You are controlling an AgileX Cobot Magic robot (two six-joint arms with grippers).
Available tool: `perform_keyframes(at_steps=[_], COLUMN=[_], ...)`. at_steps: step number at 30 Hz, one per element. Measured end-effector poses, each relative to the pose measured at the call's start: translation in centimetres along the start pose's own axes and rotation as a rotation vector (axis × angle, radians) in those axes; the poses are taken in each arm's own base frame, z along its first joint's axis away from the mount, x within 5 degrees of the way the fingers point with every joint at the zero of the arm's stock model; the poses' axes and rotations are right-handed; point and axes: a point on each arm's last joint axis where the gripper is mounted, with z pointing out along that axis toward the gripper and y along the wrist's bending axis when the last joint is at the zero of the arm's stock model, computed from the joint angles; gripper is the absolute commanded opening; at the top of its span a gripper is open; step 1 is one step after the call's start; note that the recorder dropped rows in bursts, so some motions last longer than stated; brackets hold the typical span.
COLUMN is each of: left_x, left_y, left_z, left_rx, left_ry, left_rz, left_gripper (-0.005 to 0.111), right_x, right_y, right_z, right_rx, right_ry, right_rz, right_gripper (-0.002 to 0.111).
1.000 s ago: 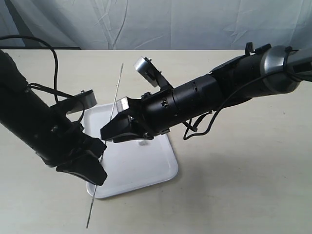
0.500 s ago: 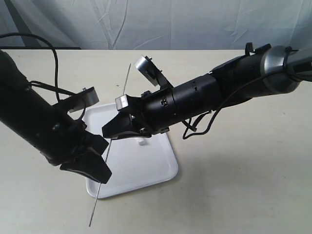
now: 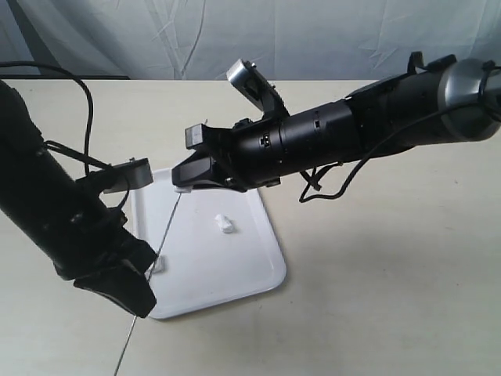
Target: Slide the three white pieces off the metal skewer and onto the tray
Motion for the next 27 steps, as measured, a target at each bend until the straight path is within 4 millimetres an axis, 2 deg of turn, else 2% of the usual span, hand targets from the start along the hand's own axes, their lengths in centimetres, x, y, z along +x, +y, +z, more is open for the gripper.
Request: perform_keyframes(at_steps=[6,11,17,24,27], left_x=[0.7,0.7,0.3,-0.3,-0.5], left_y=[0.5,0.5,0.5,-0.2,-0.6], left_z=[0.0,0.0,-0.2,-0.5,-0.5], left_rx=[-0.059,-0.059,-0.075,-0.008,0.035], left_ry=[0.075,0.075,0.01,-0.07,-0.087], left_rz=[-0.019,-0.028,-0.025,-0.023,-0.016], left_gripper=[0.0,0.0,0.0,0.0,0.0], right_x=[-1.1,-1.4,-1.1,-0.8,-0.8], right_y=[1.1,1.1,0.7,0.7,0.8], right_z=[-0.8,-0.9,-1.0,-1.0,-1.0], right_rx=[0.023,0.04,0.082,0.085,0.076], right_ry=[-0.065,-0.084,-0.059,-0.025,-0.02], right_rz=[-0.031,-0.034,-0.001,-0.012,-0.01], right_gripper=[0.021,0.023,0.047,0.035,0.035])
